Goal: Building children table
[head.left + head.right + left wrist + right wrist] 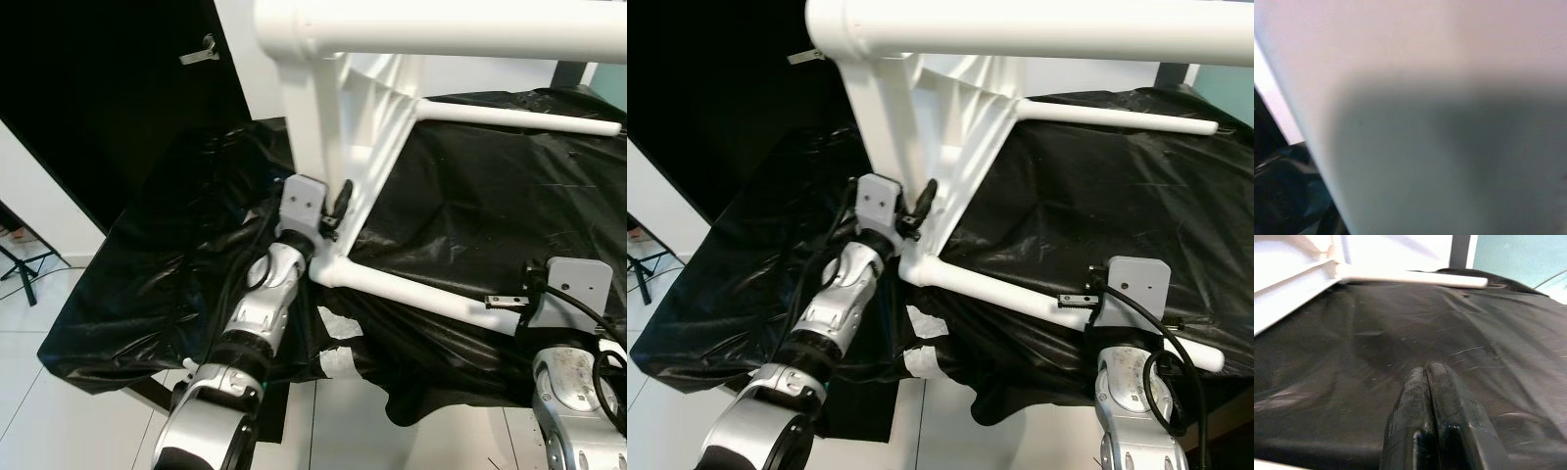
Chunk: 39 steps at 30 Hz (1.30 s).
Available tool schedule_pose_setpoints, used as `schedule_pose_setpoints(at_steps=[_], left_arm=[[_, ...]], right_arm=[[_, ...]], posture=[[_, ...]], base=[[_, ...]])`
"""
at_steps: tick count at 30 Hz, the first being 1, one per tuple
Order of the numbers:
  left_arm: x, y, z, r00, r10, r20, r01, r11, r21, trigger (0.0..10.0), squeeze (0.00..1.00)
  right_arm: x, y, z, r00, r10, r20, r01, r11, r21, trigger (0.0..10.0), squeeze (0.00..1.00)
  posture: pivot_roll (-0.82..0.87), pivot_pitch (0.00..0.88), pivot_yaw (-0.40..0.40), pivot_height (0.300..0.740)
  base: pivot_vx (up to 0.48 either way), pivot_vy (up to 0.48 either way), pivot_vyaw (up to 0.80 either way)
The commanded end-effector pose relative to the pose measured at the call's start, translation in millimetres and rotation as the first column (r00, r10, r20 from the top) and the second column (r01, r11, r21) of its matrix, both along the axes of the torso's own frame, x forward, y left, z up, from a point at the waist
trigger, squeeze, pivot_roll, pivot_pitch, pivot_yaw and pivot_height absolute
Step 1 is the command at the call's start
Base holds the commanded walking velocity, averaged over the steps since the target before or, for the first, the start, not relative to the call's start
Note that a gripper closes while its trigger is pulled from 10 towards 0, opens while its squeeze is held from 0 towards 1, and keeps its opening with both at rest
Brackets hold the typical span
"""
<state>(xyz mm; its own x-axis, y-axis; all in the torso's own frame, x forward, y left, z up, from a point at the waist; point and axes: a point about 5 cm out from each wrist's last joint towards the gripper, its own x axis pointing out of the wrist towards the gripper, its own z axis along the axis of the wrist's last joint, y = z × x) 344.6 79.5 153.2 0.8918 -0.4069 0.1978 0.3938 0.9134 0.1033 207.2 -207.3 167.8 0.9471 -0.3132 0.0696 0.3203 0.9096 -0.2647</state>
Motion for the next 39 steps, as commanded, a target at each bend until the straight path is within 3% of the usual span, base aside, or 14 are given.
schedule_pose_setpoints(at_steps=[1, 9, 17, 19, 22, 24, 27, 32, 39], left_arm=[[-7.5, 60.6, -52.6, 0.861, 0.472, -0.187, -0.459, 0.881, 0.112, 0.0, 0.0], [-32.7, 82.8, -65.6, 0.828, 0.527, -0.191, -0.514, 0.85, 0.117, 0.0, 0.0], [-49.3, 90.8, -68.8, 0.833, 0.522, -0.184, -0.511, 0.853, 0.107, 0.0, 0.0], [-67.5, 97.2, -73.6, 0.838, 0.516, -0.177, -0.5, 0.857, 0.127, 0.0, 0.0], [-75.5, 99.6, -75.7, 0.84, 0.513, -0.177, -0.495, 0.858, 0.137, 0.0, 0.0], [-89.5, 104.3, -80.2, 0.835, 0.517, -0.19, -0.494, 0.855, 0.156, 0.0, 0.0], [-103.0, 114.5, -83.1, 0.802, 0.566, -0.191, -0.537, 0.823, 0.185, 0.0, 0.0], [-108.0, 119.7, -81.2, 0.776, 0.604, -0.181, -0.574, 0.795, 0.195, 0.0, 0.0], [-127.1, 130.2, -83.6, 0.711, 0.681, -0.178, -0.637, 0.73, 0.246, 0.0, 0.0]], right_arm=[[1.5, 0.7, 1.8, 1.0, 0.013, 0.01, -0.014, 1.0, 0.009, 10.0, 0.0], [2.4, -1.3, 0.1, 1.0, 0.025, -0.002, -0.025, 1.0, 0.0, 10.0, 0.0], [2.7, -0.9, -2.8, 0.999, 0.033, -0.011, -0.033, 0.999, -0.001, 10.0, 0.0], [2.6, -2.5, -5.1, 0.999, 0.032, -0.019, -0.032, 0.999, -0.003, 10.0, 0.0], [2.7, -3.4, -5.7, 0.999, 0.031, -0.022, -0.031, 1.0, -0.004, 10.0, 0.0], [4.0, -4.5, -6.1, 0.999, 0.031, -0.023, -0.031, 1.0, -0.005, 10.0, 0.0], [8.1, -2.9, -6.4, 0.999, 0.044, -0.024, -0.044, 0.999, -0.005, 10.0, 0.0], [11.1, -1.6, -6.3, 0.998, 0.054, -0.021, -0.054, 0.999, -0.005, 10.0, 0.0], [16.2, -2.5, -3.9, 0.998, 0.057, -0.011, -0.057, 0.998, -0.006, 10.0, 0.0]], posture=[[0.05, 0.0, 0.113, 0.74], [0.08, 0.0, 0.096, 0.74], [0.09, 0.0, 0.092, 0.74], [0.1, 0.0, 0.09, 0.74], [0.1, 0.0, 0.09, 0.74], [0.12, 0.0, 0.086, 0.74], [0.13, 0.0, 0.079, 0.74], [0.14, 0.0, 0.077, 0.74], [0.14, 0.0, 0.073, 0.74]], base=[[0.0, 0.0, 0.0], [0.0, 0.0, 0.0], [0.0, 0.0, 0.0], [0.0, 0.0, 0.0], [0.0, 0.0, 0.0], [0.0, 0.0, 0.0], [0.0, 0.0, 0.0], [0.0, 0.0, 0.0], [0.0, 0.0, 0.0]])
